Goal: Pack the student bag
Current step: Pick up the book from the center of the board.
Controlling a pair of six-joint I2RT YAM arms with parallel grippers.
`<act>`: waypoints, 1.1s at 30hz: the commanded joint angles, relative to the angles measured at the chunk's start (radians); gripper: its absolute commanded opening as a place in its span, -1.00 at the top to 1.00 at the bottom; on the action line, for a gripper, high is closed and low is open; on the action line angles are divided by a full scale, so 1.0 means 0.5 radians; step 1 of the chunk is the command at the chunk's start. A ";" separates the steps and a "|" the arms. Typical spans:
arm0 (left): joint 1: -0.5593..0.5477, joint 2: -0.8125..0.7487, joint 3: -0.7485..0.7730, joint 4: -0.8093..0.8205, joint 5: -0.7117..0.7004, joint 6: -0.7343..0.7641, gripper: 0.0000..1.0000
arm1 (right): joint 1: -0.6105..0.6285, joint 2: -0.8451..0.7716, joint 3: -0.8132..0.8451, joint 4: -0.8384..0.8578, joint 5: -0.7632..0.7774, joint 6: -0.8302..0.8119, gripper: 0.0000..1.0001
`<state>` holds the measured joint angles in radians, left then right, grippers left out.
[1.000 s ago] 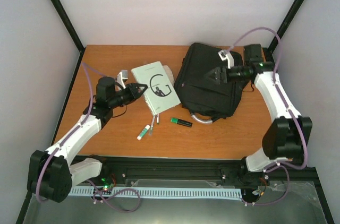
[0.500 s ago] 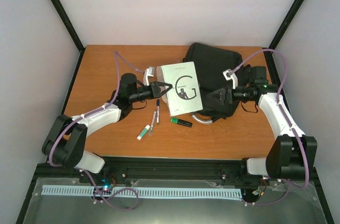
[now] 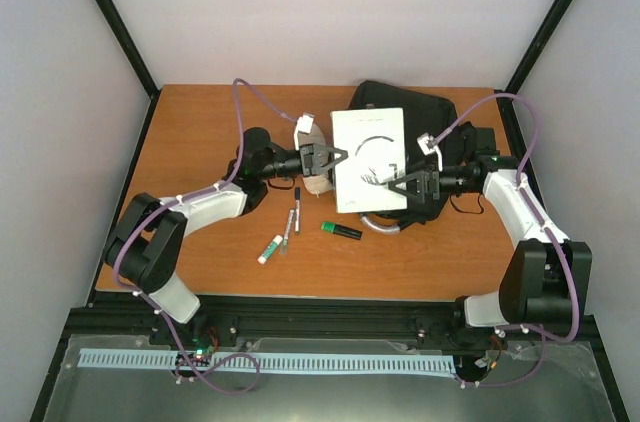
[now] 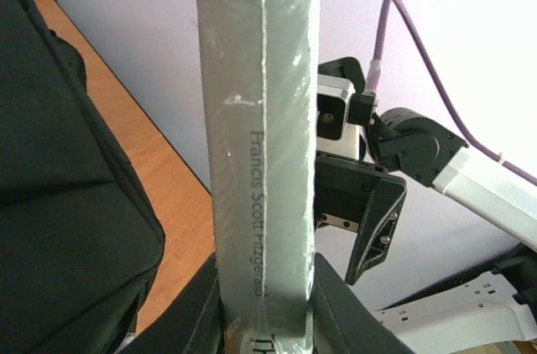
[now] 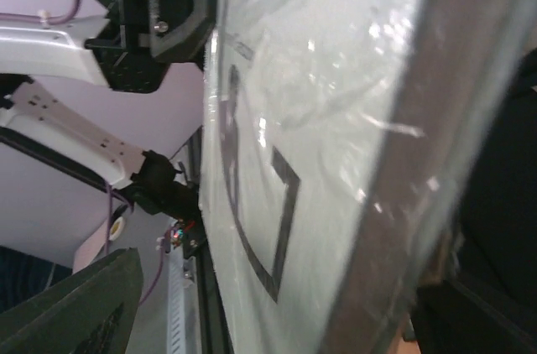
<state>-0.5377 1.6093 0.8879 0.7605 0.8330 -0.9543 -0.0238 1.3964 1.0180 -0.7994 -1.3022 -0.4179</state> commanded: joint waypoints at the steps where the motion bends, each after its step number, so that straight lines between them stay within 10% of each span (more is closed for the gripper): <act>1: -0.017 0.017 0.194 0.386 0.072 -0.037 0.98 | -0.010 -0.025 0.024 -0.107 -0.266 -0.181 -0.70; 22: -0.017 0.482 0.447 0.353 0.062 -0.185 0.50 | -0.140 -0.047 -0.005 0.139 -0.268 0.156 0.84; 29: -0.017 0.470 0.474 -0.223 -0.222 0.115 -0.13 | -0.288 -0.130 0.004 0.229 -0.020 0.275 0.95; 31: -0.019 0.433 0.457 -0.307 -0.286 0.174 -0.81 | -0.328 -0.190 0.009 0.237 0.071 0.283 0.94; 33: -0.033 0.378 0.489 -0.520 -0.365 0.319 -0.99 | -0.371 -0.261 -0.002 0.256 0.136 0.281 0.94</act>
<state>-0.5430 1.8462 1.0939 0.6777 0.7563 -0.9360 -0.1734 1.3685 1.0000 -0.7555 -1.2316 -0.2684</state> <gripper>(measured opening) 0.885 0.185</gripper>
